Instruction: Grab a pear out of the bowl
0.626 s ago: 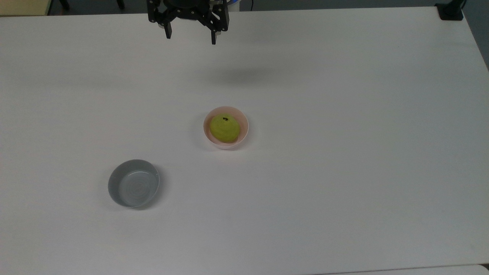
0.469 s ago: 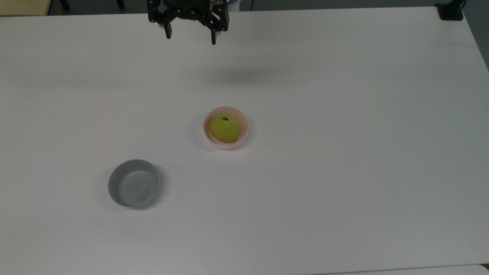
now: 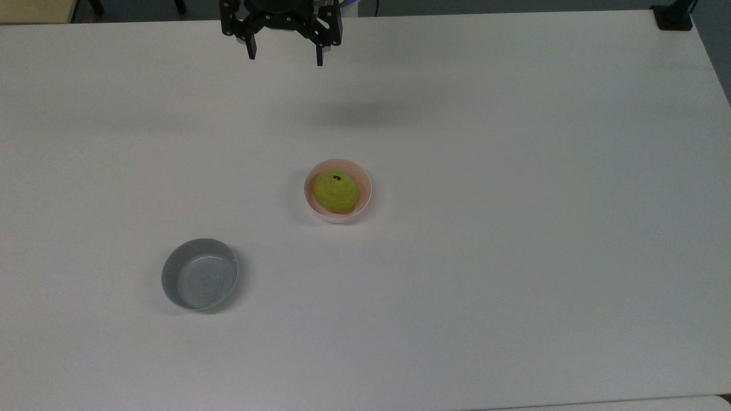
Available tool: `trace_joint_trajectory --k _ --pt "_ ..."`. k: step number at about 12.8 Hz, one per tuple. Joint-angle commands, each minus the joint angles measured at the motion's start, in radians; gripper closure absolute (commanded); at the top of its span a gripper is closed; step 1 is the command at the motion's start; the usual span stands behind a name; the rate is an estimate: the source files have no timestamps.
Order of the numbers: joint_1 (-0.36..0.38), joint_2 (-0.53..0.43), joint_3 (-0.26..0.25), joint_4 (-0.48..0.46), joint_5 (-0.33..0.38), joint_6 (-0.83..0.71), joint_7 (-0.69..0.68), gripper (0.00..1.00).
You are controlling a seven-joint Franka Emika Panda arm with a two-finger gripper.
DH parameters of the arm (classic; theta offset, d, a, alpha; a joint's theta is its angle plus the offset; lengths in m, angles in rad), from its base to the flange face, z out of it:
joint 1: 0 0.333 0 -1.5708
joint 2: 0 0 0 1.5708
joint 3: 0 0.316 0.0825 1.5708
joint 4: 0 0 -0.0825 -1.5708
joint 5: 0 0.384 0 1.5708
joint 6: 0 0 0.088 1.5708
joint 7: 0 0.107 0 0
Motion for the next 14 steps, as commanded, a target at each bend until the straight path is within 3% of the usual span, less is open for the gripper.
trace_joint_trajectory --k 1,14 --pt "0.004 0.016 -0.007 0.002 0.012 0.038 -0.100 0.00" --pt "0.042 0.354 0.054 0.018 0.005 0.361 -0.083 0.00"
